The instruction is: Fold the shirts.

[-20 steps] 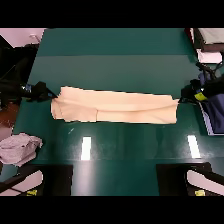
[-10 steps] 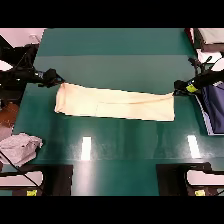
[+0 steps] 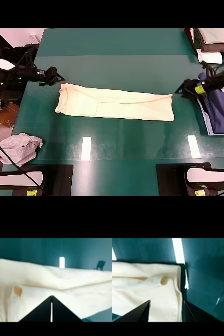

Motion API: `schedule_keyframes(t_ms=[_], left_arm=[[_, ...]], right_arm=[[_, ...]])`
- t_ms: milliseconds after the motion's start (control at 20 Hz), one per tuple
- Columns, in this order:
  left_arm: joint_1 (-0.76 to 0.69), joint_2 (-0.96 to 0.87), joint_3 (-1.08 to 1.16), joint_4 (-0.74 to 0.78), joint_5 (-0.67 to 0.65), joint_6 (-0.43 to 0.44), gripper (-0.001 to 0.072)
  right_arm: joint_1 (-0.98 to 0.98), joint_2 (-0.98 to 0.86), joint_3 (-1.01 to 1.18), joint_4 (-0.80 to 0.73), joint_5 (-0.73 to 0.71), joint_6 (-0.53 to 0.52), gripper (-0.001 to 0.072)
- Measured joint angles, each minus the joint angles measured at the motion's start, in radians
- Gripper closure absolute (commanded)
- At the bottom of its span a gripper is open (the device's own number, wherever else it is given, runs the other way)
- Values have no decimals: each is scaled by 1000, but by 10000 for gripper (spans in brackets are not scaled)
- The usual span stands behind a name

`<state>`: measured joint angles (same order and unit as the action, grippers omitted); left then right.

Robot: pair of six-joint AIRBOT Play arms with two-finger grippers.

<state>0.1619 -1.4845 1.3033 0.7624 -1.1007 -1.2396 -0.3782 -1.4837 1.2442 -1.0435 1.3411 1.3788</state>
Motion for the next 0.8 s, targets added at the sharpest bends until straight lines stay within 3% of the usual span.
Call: schedule_keyframes(t_ms=[250, 600, 650, 750, 800], left_arm=[[-55, 0, 0, 3, -107, 20, 681], [-192, -1, 0, 0, -104, 26, 681], [-203, -1, 0, 1, -103, 26, 681], [-220, -1, 0, 1, -98, 25, 681], [-225, -1, 0, 0, -98, 22, 682]], right_arm=[[-109, -2, -182, 109, 2, -141, 226], [-86, -39, -299, 260, -79, -274, 262], [-69, -50, -303, 272, -83, -284, 286], [-35, -69, -309, 301, -98, -310, 460], [-22, -76, -313, 318, -104, -322, 584]])
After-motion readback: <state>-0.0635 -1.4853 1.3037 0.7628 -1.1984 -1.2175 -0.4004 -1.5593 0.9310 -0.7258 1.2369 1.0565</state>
